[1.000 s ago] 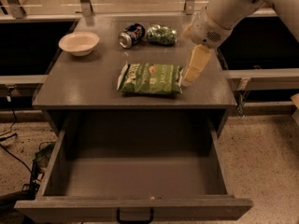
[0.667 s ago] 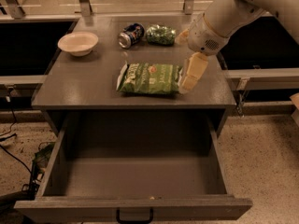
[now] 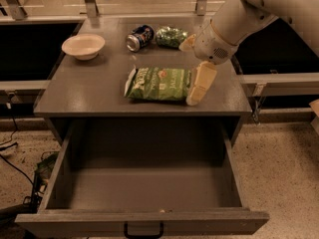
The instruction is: Place green jalapeno chip bag into top drawer
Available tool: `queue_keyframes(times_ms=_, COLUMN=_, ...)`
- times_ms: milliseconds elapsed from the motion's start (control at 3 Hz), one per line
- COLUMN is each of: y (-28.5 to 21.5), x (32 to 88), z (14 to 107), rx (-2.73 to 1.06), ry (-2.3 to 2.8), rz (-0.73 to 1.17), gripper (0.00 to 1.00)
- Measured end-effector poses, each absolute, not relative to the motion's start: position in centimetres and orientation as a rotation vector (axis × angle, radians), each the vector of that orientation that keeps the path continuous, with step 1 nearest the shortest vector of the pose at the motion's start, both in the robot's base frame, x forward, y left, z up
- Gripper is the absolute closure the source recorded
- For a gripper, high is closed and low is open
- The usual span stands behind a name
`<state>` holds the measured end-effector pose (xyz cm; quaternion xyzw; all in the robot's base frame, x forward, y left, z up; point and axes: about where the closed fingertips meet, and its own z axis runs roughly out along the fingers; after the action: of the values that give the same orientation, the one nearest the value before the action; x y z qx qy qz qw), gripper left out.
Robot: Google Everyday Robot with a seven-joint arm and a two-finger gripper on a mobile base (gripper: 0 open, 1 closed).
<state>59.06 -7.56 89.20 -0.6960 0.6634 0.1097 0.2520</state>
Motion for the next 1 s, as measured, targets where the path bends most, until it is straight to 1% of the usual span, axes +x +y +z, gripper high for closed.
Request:
queue_keyframes(times_ms=333, y=-7.4, x=60.4, z=89.0, rx=-1.879, ry=1.798, rz=0.309, gripper=0.0)
queue_keyframes(times_ms=1000, y=-5.6, x=64.4, z=88.2, rx=-1.869, ry=1.757, rz=0.377, gripper=0.0)
